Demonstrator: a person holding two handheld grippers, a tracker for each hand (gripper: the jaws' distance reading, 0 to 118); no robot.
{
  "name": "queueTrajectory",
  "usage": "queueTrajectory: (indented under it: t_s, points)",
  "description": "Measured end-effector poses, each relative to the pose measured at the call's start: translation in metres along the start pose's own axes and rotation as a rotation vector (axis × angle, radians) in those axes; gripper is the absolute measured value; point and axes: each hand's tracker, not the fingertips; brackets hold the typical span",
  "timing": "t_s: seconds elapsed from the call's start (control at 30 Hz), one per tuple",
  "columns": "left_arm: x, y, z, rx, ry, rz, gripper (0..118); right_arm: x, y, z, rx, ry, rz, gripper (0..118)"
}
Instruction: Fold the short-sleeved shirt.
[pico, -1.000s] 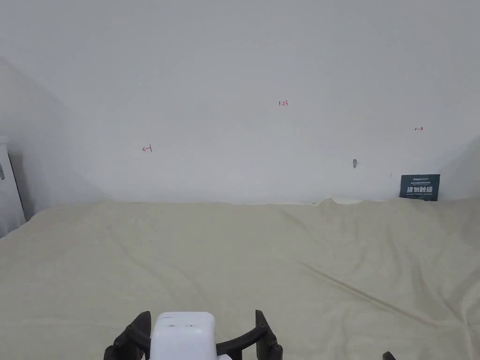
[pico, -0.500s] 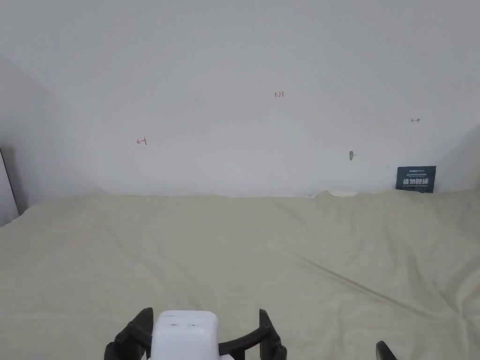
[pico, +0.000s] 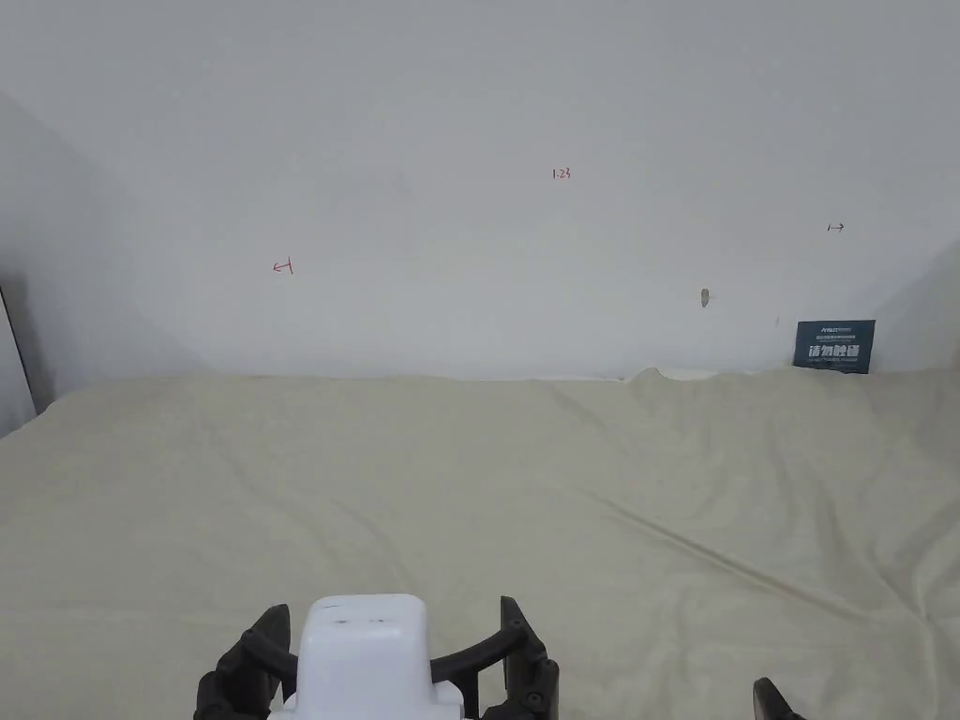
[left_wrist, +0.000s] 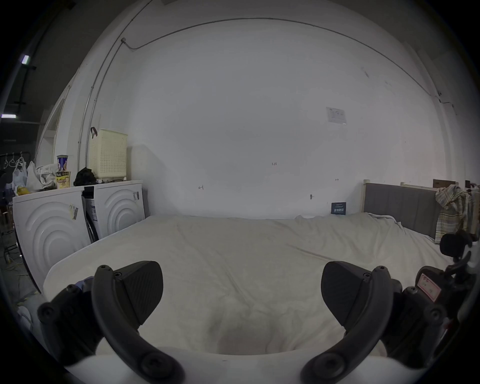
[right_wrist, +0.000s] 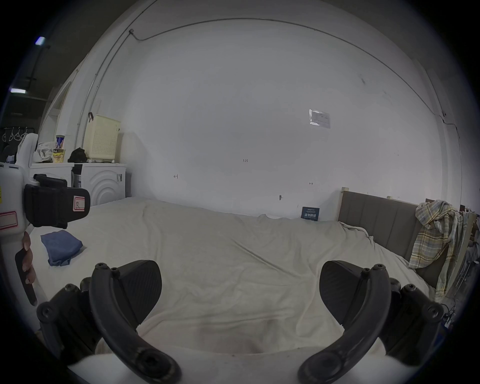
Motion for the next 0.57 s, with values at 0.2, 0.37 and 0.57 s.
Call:
queueTrajectory:
  t_s: [0.2,0.37,0.57]
  points:
    - [0.0004,-0.0036,0.0004,-0.008,-0.005,-0.002,118,0.0008,-0.0004,-0.0011,-0.003,0.001,-0.001,118]
    - [0.0043,-0.0048,0.0022,-0.012,-0.008,-0.016,118,0.0016,-0.002,-0.0019,-0.012,0.0,-0.007,118]
    - [0.0065,-0.0068,0.0034,-0.012,-0.006,-0.025,118,0.002,-0.0034,-0.0024,-0.015,0.0,-0.004,118]
